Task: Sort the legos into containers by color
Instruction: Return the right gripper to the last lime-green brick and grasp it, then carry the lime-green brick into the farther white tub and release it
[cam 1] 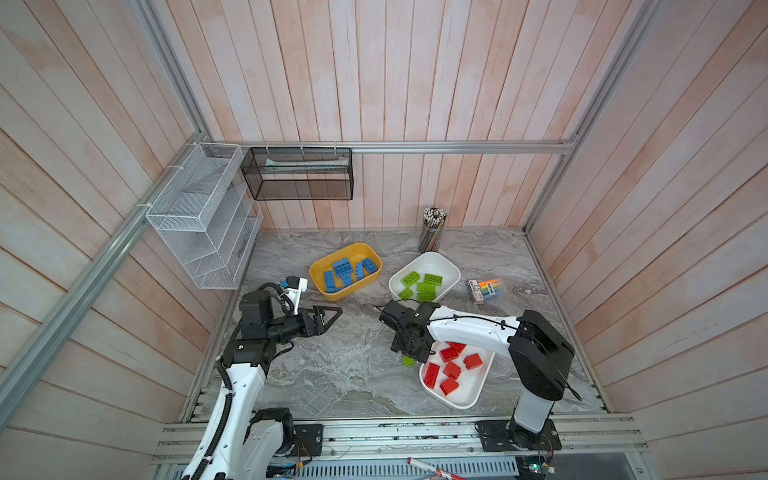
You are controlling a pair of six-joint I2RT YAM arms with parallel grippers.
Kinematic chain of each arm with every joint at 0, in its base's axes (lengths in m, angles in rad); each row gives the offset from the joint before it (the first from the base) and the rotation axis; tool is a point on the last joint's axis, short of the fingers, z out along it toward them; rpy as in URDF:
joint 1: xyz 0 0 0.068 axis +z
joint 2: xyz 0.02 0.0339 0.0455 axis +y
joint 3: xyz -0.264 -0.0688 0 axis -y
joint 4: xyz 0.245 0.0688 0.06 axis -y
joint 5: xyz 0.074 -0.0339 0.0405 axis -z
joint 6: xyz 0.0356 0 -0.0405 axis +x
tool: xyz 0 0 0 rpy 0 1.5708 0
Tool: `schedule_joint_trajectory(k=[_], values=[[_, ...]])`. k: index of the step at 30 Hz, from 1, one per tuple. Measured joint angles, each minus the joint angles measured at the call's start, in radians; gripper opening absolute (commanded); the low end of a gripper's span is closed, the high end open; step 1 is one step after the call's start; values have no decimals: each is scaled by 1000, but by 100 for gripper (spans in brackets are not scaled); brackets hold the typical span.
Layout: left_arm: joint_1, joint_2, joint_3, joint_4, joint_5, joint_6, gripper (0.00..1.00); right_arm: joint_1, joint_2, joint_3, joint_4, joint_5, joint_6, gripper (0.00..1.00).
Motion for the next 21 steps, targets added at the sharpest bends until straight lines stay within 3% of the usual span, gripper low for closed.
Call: schedule_joint_trajectory(k=[13, 21], values=[[0, 13, 0, 0, 0, 0, 100, -10, 31, -15, 45, -7, -59, 23], [0, 30, 0, 0, 1, 0, 100, -28, -43, -24, 28, -4, -101, 19]])
